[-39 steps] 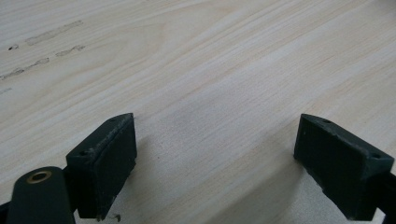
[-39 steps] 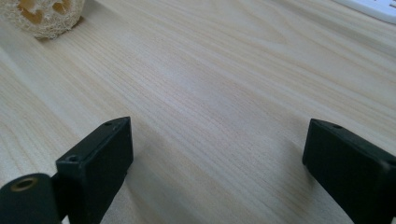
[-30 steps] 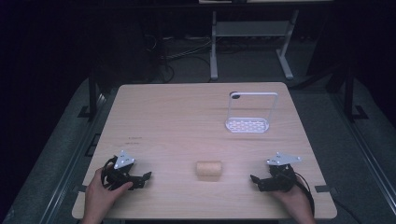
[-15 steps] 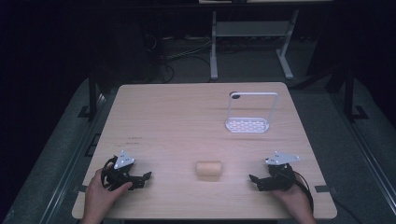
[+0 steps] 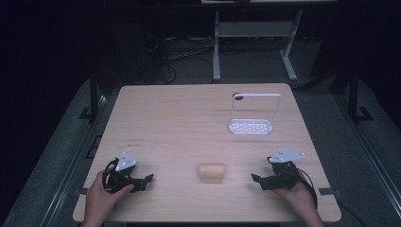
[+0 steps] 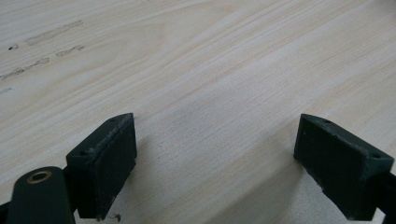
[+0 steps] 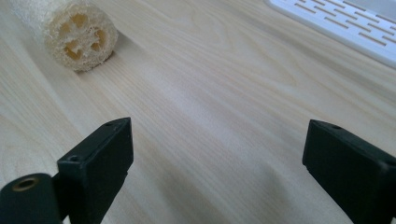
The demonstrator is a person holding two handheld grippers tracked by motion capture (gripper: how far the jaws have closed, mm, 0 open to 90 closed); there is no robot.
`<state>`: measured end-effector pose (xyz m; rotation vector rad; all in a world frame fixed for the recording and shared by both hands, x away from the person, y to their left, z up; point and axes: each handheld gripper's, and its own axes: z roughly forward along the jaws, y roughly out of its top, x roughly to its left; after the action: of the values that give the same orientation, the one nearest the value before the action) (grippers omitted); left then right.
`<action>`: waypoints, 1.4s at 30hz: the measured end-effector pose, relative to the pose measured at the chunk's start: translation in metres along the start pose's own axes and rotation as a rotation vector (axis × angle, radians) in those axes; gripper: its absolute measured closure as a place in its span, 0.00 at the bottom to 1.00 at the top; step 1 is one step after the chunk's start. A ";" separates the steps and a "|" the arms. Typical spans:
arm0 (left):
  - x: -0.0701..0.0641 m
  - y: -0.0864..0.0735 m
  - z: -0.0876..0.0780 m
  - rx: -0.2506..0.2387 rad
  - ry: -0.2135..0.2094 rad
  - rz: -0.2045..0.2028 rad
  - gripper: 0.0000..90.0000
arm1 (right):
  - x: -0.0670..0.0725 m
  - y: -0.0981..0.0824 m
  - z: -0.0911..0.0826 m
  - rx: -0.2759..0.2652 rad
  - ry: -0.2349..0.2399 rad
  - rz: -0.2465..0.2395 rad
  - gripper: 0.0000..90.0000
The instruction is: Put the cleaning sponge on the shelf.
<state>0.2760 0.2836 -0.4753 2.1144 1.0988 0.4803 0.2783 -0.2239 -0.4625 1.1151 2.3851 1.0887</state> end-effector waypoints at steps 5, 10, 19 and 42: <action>0.000 0.000 0.000 0.000 0.000 0.000 0.14 | -0.001 0.007 -0.002 -0.019 0.013 -0.006 0.09; 0.000 0.000 0.000 0.000 0.000 0.000 0.14 | -0.002 0.014 0.001 -0.016 0.039 -0.020 0.09; 0.000 0.000 0.000 0.000 0.000 0.000 0.14 | -0.002 0.025 0.003 -0.024 0.074 -0.057 0.10; 0.000 0.000 0.000 0.000 0.000 0.000 0.14 | 0.008 0.052 0.018 -0.023 0.189 -0.152 0.09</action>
<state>0.2759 0.2836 -0.4753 2.1147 1.0988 0.4801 0.3101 -0.1875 -0.4360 0.8407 2.5456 1.2128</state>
